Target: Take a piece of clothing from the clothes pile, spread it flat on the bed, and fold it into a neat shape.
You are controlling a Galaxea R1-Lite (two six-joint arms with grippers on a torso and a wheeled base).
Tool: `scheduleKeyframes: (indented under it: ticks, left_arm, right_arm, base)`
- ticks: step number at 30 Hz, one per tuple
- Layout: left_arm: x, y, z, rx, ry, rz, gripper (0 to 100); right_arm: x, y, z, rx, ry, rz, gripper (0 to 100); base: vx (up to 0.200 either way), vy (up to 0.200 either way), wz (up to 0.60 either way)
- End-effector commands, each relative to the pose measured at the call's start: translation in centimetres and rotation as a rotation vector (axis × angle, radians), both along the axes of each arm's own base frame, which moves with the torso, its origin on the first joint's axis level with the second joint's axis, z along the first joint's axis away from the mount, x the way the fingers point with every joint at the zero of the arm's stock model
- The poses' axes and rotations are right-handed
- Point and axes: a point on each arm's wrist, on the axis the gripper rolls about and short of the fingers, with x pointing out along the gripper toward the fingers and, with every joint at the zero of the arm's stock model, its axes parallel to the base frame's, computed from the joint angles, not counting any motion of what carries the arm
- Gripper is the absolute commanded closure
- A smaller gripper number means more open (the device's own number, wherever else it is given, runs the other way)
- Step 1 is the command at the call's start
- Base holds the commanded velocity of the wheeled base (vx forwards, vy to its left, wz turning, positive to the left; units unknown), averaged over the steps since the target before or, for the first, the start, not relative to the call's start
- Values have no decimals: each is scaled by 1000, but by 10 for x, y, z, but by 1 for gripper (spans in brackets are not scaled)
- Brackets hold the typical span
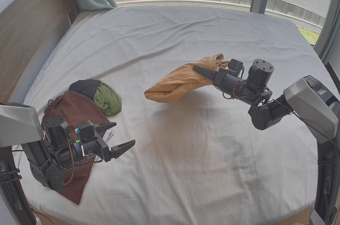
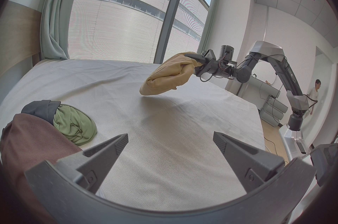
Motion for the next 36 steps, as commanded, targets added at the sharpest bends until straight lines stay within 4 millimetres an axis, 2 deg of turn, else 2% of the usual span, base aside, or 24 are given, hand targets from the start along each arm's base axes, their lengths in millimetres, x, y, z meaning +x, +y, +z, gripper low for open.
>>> scheduleKeyframes:
  ticks: [1, 9, 13, 17, 28, 34, 36]
  left_arm:
    - [0, 0, -1, 0, 3, -2, 0]
    - [0, -1, -2, 1, 6, -4, 0]
    - [0, -1, -2, 2, 4, -4, 0]
    - [0, -1, -2, 1, 6, -4, 0]
    - [0, -1, -3, 2, 9, -4, 0]
    - [0, -1, -3, 2, 11, -2, 0]
    - [-1, 0, -3, 2, 12, -2, 0]
  right_arm:
    - [12, 4, -12, -4, 10, -1, 100]
    - [16, 5, -27, -16, 45, -1, 100]
    - [17, 6, -27, -15, 42, -1, 100]
    - [18, 6, -22, -9, 26, -1, 100]
    - [29, 0, 13, 36, -53, -15, 100]
    - [34, 1, 19, 42, -67, -16, 100]
    - [38, 3, 15, 38, -61, -15, 100]
  base:
    - [0, 0, 0]
    - [0, 0, 0]
    - [0, 0, 0]
    - [0, 0, 0]
    - [0, 0, 0]
    - [0, 0, 0]
    - [0, 0, 0]
